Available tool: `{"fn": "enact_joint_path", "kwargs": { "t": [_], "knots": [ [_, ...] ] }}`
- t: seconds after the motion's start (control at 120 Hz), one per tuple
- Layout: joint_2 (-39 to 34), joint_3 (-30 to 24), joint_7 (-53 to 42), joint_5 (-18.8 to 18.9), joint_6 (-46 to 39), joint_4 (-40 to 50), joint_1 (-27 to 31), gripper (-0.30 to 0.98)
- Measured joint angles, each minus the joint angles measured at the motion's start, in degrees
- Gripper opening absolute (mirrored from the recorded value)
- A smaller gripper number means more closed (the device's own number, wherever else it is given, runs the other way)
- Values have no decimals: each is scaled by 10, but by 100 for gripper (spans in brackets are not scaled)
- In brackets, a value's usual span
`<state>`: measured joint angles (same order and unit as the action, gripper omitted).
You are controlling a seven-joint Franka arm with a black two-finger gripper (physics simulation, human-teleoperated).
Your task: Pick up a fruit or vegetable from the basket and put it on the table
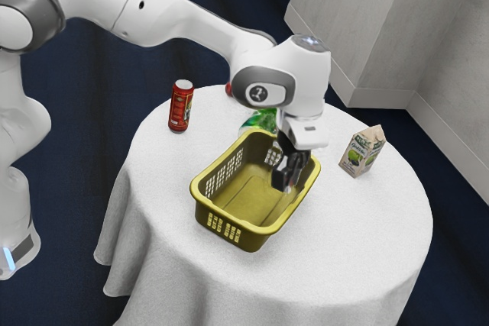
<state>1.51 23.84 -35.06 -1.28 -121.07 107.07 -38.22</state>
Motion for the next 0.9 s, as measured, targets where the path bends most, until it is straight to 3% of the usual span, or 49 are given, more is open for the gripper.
{"fn": "enact_joint_path", "kwargs": {
  "t": [0.175,0.217,0.292,0.367,0.492,0.617,0.658,0.767,0.85,0.9],
  "knots": [
    [65,-15,-21,51,11,-160,28,16],
    [99,-78,-29,55,16,-208,89,15],
    [162,-238,-43,61,27,-277,237,15],
    [214,-315,-57,63,36,-312,308,14],
    [285,-363,-77,64,44,-338,349,13],
    [306,-376,-94,64,49,-346,353,10],
    [309,-375,-99,58,50,-346,354,20],
    [266,-334,-105,12,50,-324,352,46],
    [79,-314,-52,20,84,-216,343,56],
    [21,-308,-8,29,150,-235,329,60]
  ]
}}
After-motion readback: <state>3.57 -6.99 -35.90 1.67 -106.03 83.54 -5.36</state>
